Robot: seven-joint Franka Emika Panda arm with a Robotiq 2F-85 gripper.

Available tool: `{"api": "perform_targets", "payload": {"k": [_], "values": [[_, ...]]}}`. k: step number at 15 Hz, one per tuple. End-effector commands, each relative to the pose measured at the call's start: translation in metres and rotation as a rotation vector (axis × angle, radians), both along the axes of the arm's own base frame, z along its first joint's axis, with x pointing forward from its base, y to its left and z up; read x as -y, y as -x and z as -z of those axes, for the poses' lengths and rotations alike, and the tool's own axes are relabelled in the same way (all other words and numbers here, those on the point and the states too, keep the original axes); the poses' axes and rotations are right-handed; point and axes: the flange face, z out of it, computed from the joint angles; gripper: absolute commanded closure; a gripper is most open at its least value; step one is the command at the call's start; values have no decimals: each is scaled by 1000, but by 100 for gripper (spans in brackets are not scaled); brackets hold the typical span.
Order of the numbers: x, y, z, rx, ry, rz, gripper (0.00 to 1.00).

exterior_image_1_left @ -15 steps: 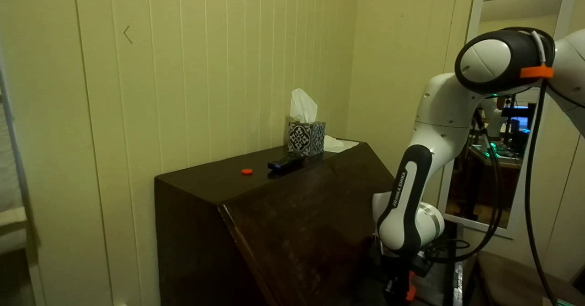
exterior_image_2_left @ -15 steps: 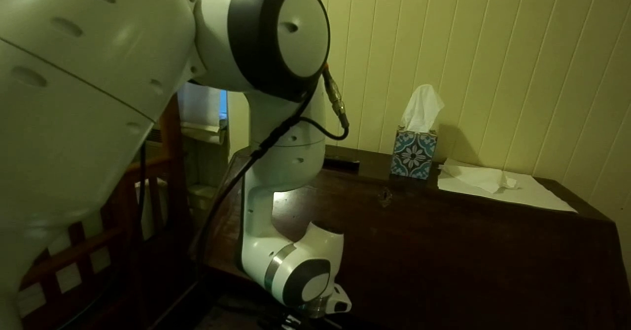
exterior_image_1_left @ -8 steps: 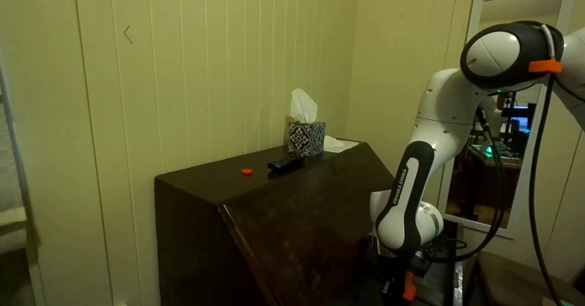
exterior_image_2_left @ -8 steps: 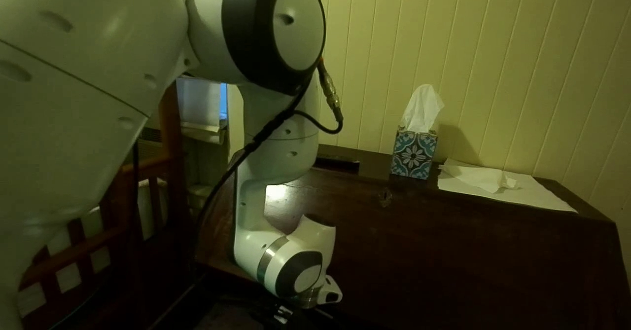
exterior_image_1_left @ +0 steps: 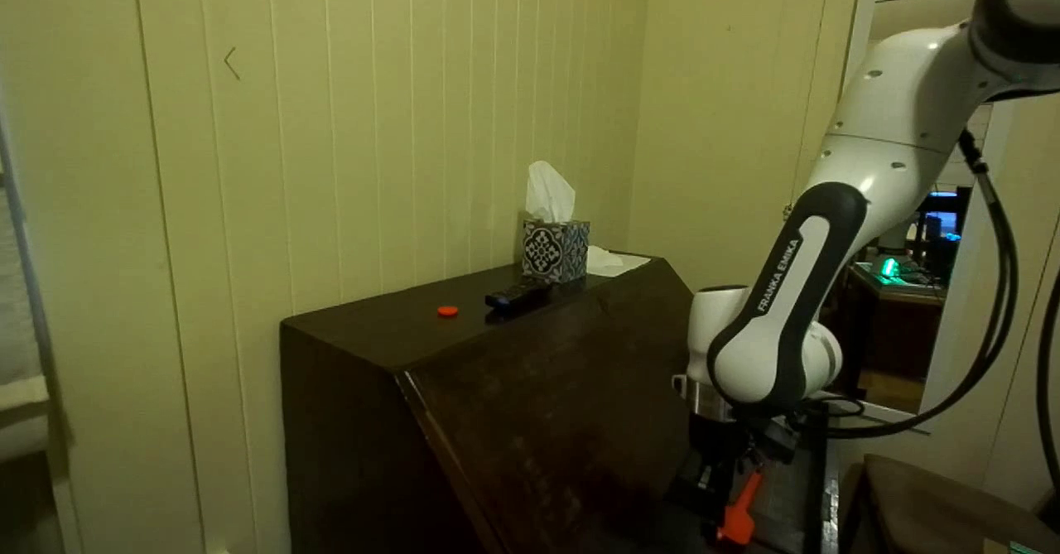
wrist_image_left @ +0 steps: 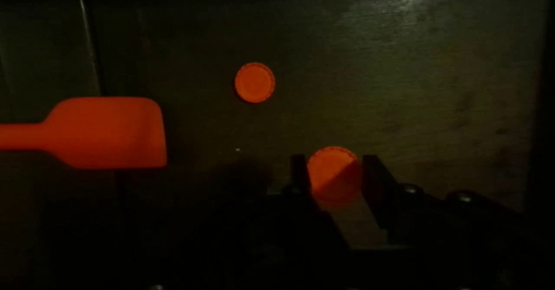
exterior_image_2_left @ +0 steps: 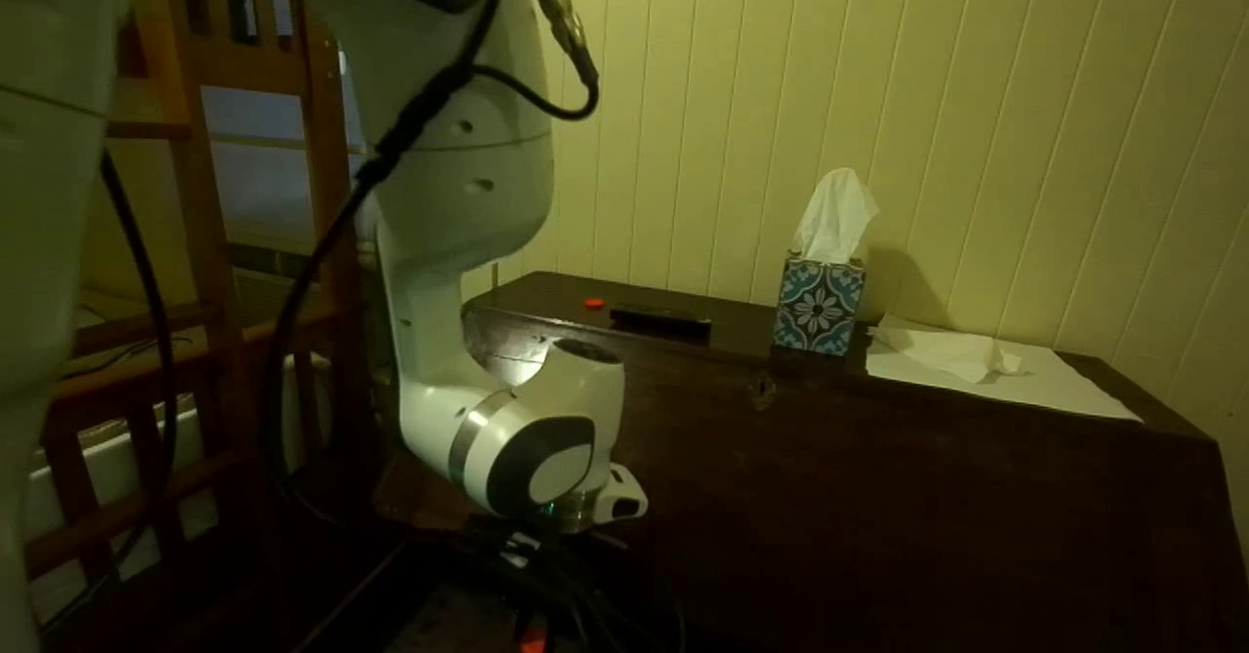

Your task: Pick a red token up from the drawer and place it on top of the cabinet

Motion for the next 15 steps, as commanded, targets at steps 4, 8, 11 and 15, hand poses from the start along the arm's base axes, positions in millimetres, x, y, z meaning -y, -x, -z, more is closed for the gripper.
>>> {"api": "perform_targets", "payload": {"k": [4, 8, 11, 15], "values": [[-9, 9, -118, 145, 1, -36, 90], [-6, -4, -210, 263, 79, -123, 90], [-4, -12, -288, 357, 125, -200, 90], [-5, -13, -291, 372, 112, -177, 65]]}}
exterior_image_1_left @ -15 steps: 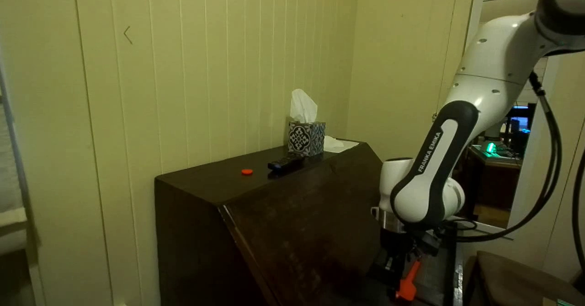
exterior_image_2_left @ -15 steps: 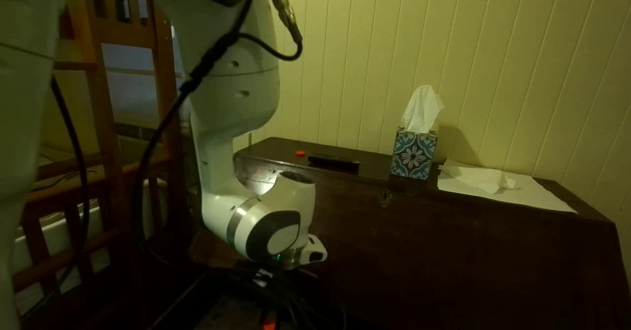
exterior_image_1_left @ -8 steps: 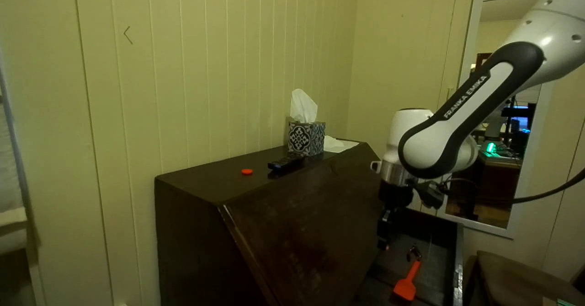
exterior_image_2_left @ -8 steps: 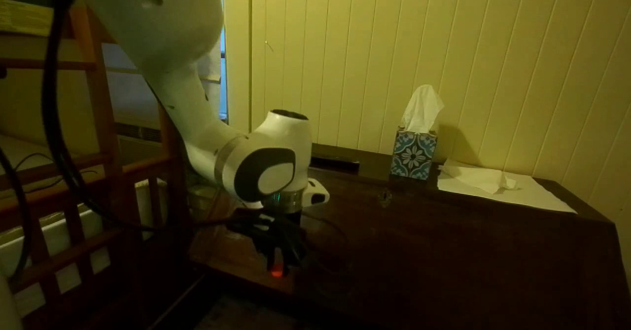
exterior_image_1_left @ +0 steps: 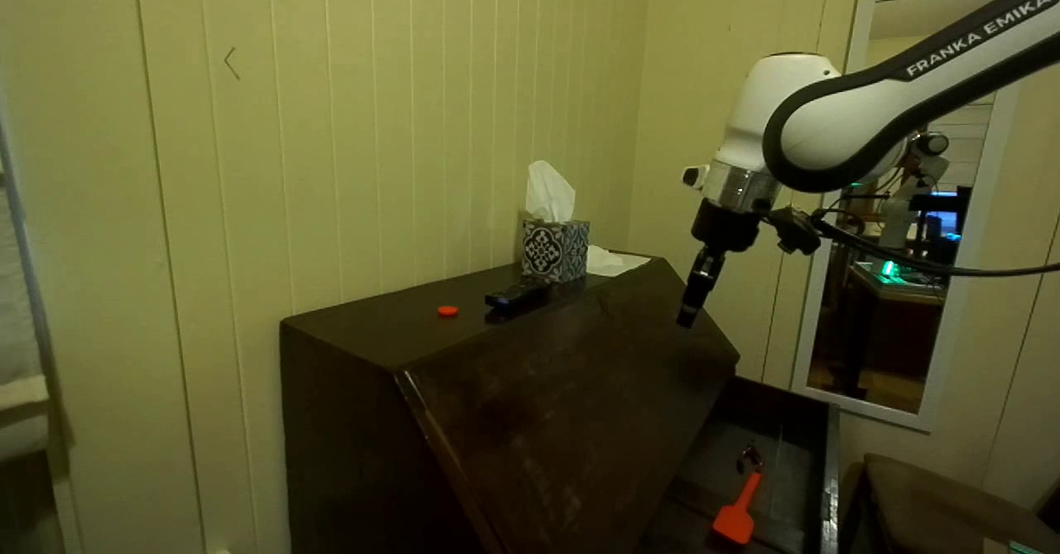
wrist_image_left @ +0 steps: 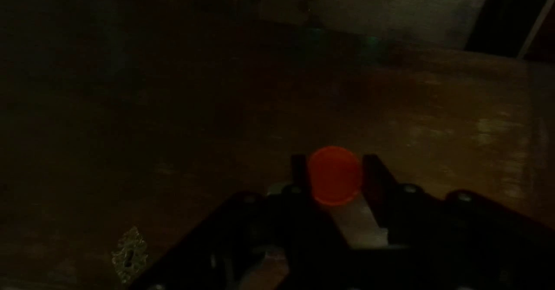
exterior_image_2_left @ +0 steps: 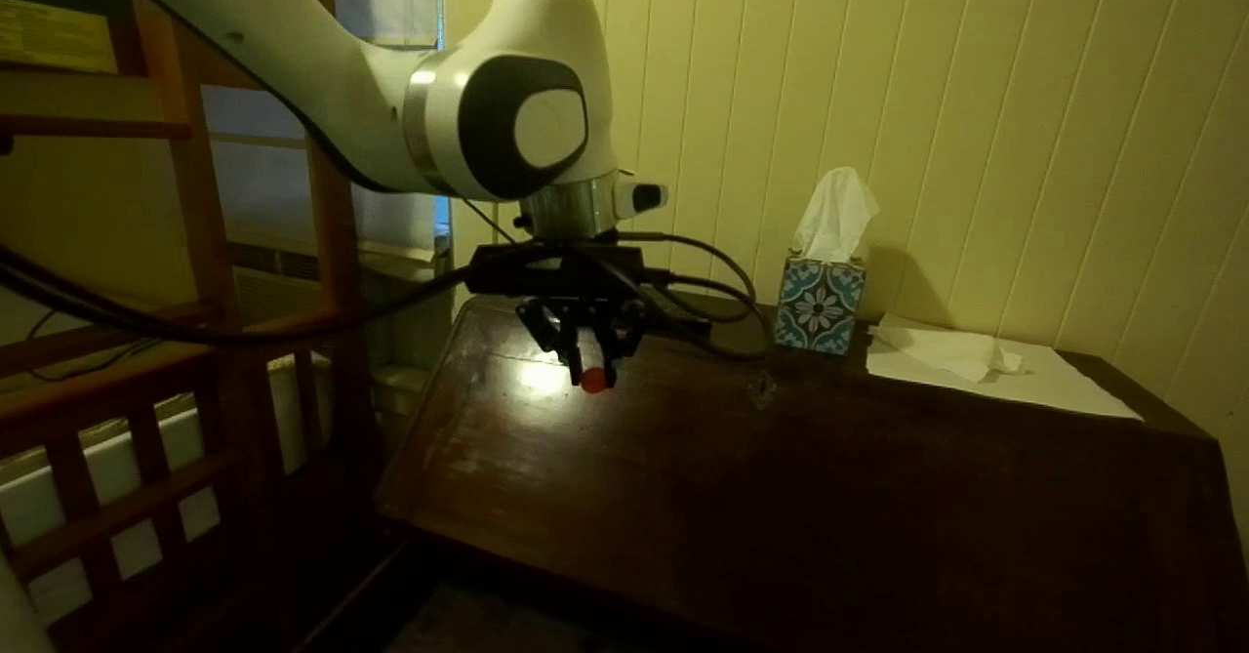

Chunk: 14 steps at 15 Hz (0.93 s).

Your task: Pick a red token up from the drawer and place it on top of the cabinet

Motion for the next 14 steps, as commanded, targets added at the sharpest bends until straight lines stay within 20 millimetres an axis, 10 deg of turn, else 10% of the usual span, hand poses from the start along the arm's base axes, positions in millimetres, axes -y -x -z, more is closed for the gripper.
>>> {"api": "perform_targets", "payload": {"k": [1, 4, 5, 6, 14], "values": [[0, 1, -1, 1, 1, -1, 65], [0, 1, 3, -8, 2, -1, 65], [0, 1, 3, -9, 2, -1, 90], [0, -8, -1, -1, 26, -13, 90], [-77, -132, -70, 95, 179, -272, 90]]}}
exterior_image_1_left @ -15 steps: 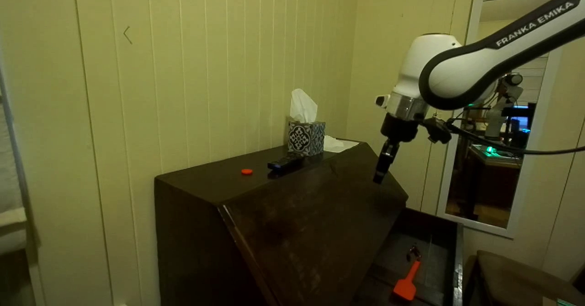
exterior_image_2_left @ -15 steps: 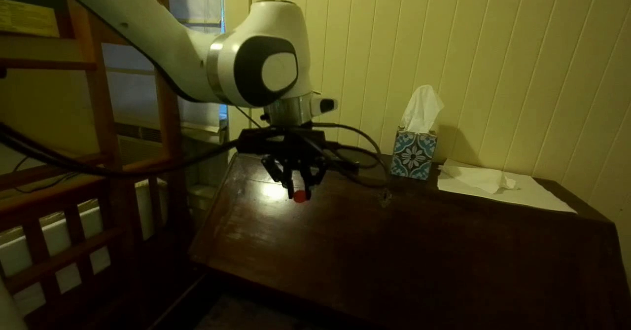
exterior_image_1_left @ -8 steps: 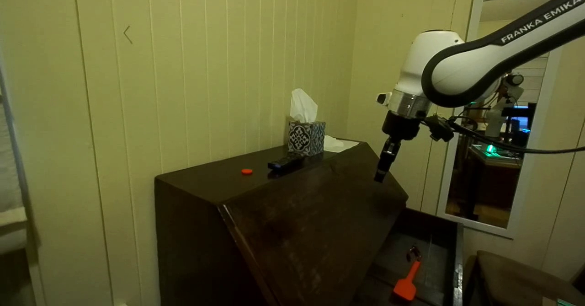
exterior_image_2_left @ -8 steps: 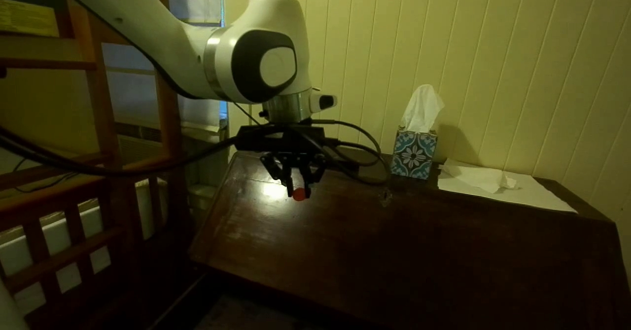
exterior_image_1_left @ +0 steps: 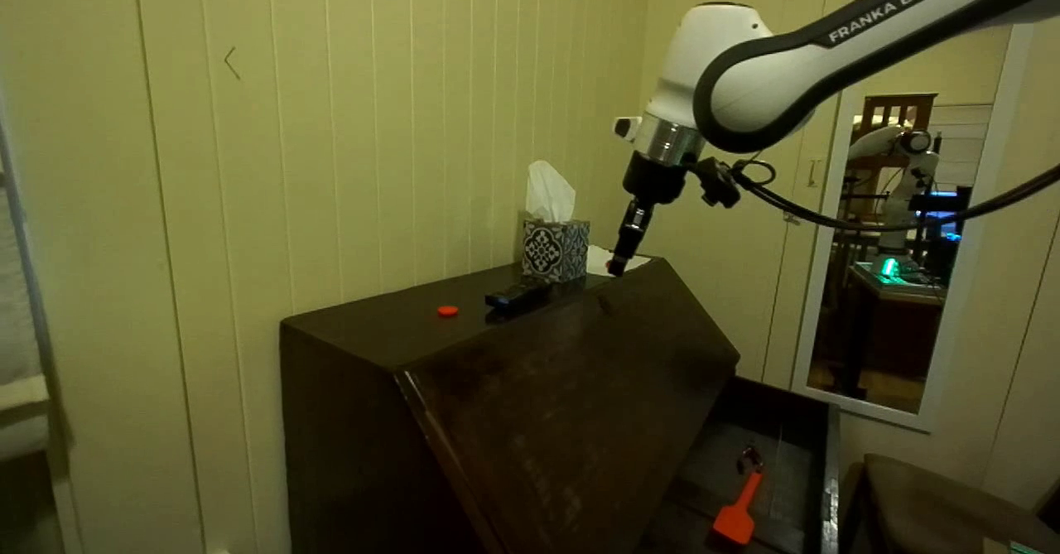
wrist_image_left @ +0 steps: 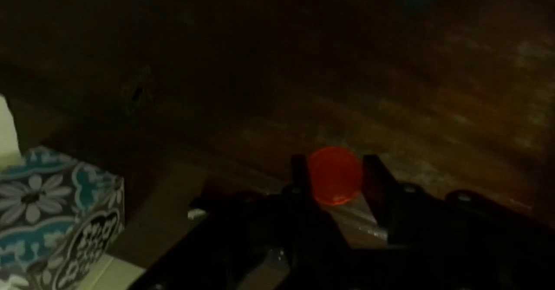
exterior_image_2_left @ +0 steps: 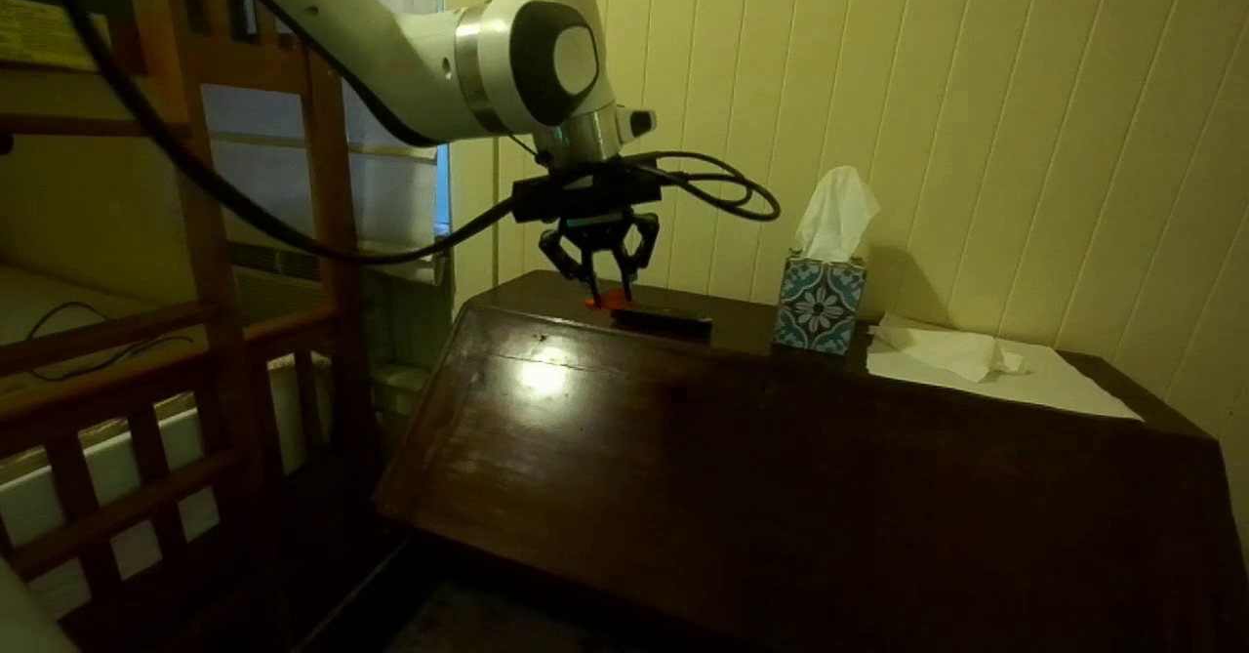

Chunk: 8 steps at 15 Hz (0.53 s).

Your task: Pick a red token up from the drawer and place it on top of the cabinet

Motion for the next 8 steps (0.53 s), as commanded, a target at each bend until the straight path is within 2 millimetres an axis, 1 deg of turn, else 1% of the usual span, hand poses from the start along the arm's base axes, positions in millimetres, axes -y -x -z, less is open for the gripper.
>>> {"api": "perform_targets", "payload": {"k": [1, 4, 6, 8], "values": [[-41, -65, -14, -7, 80, -116, 90], [-72, -106, -10, -13, 135, -184, 90], [-91, -131, -2, -33, 159, -225, 90], [-110, -152, 11, -77, 187, -268, 90]]}}
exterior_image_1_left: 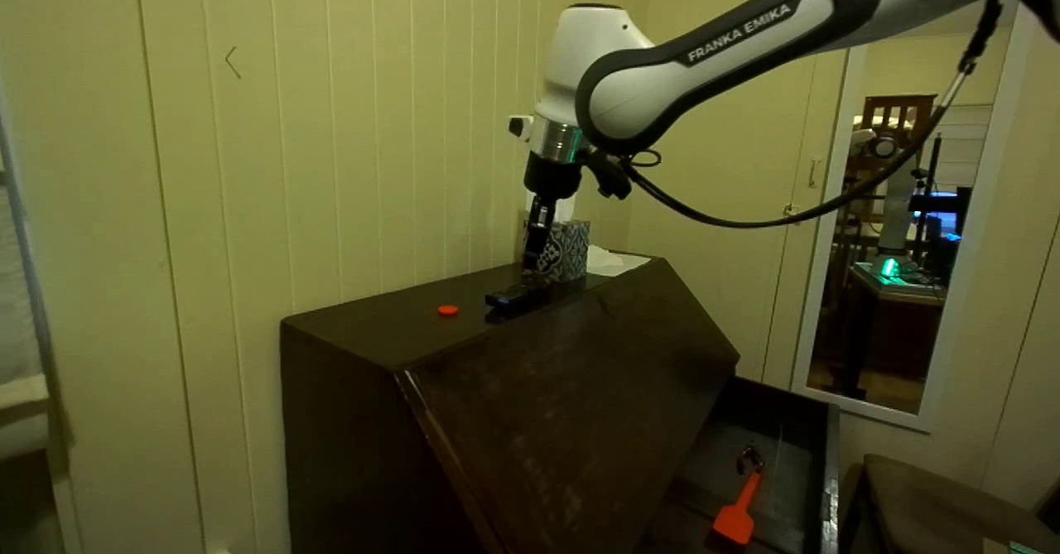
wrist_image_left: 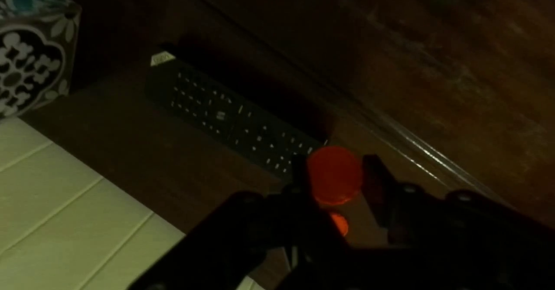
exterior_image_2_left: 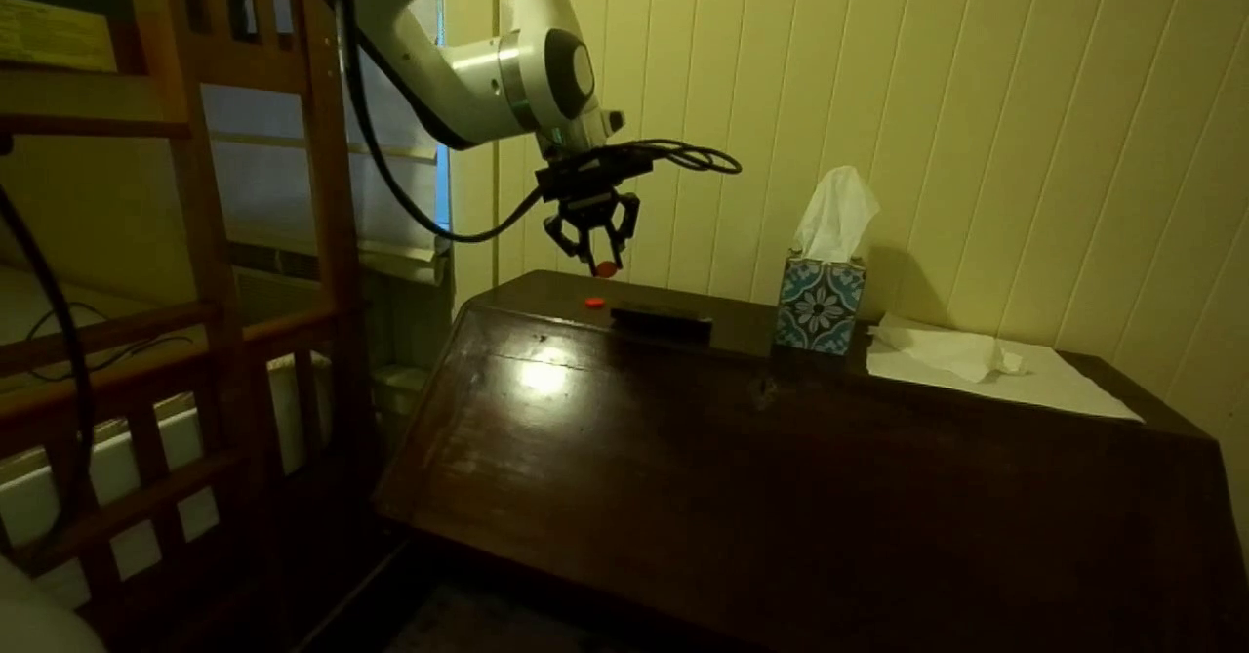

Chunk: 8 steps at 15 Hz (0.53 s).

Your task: Pick a red token up from the drawer and place it on top of the cabinet

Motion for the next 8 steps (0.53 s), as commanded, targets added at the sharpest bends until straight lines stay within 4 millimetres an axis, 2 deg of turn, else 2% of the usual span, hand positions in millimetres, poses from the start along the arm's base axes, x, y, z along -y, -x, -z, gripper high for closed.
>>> {"api": "perform_targets", "payload": {"k": [1, 8], "values": [[-33, -49, 17, -77, 72, -80, 90], [-90, -92, 52, -241, 116, -245, 90]]}}
